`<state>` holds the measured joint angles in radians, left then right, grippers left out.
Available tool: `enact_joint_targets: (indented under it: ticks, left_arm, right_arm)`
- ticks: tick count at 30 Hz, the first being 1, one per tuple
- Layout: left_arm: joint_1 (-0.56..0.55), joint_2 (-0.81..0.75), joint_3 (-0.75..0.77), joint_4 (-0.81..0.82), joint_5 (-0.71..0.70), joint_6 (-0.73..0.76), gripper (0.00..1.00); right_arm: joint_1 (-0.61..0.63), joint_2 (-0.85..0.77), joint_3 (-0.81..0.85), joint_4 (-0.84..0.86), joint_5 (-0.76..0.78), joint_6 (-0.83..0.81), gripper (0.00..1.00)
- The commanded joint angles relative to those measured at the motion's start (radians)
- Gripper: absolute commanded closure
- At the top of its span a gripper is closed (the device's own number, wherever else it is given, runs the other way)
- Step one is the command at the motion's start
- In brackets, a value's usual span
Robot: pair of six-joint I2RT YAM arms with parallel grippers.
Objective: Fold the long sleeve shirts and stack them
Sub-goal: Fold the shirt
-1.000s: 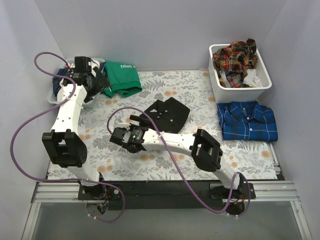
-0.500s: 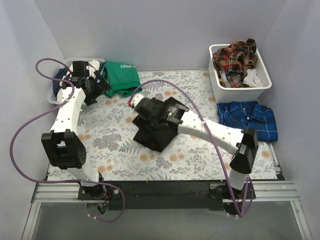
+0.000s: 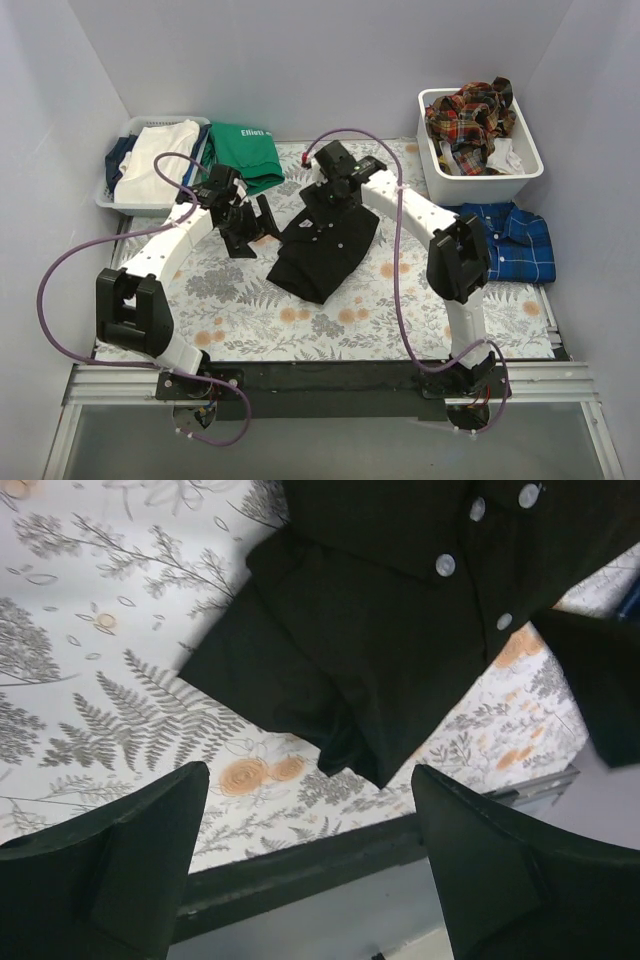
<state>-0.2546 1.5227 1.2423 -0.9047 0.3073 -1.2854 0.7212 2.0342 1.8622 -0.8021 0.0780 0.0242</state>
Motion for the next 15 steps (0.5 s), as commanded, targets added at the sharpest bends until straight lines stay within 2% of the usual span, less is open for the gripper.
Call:
enact_joint_targets:
  ticks: [1, 7, 15]
  left_arm:
    - [-0.043, -0.015, -0.011, 0.046, 0.073, -0.069, 0.18]
    - [-0.08, 0.008, -0.043, 0.038, 0.046, -0.083, 0.19]
    - [-0.147, 0.125, -0.121, 0.116, -0.007, -0.061, 0.3]
  right_arm:
    - [-0.147, 0.058, 0.129, 0.047, -0.206, 0.036, 0.12]
    - [-0.229, 0.141, 0.146, 0.047, -0.267, 0.026, 0.17]
    - [-0.241, 0.095, -0.037, 0.095, -0.273, 0.051, 0.29]
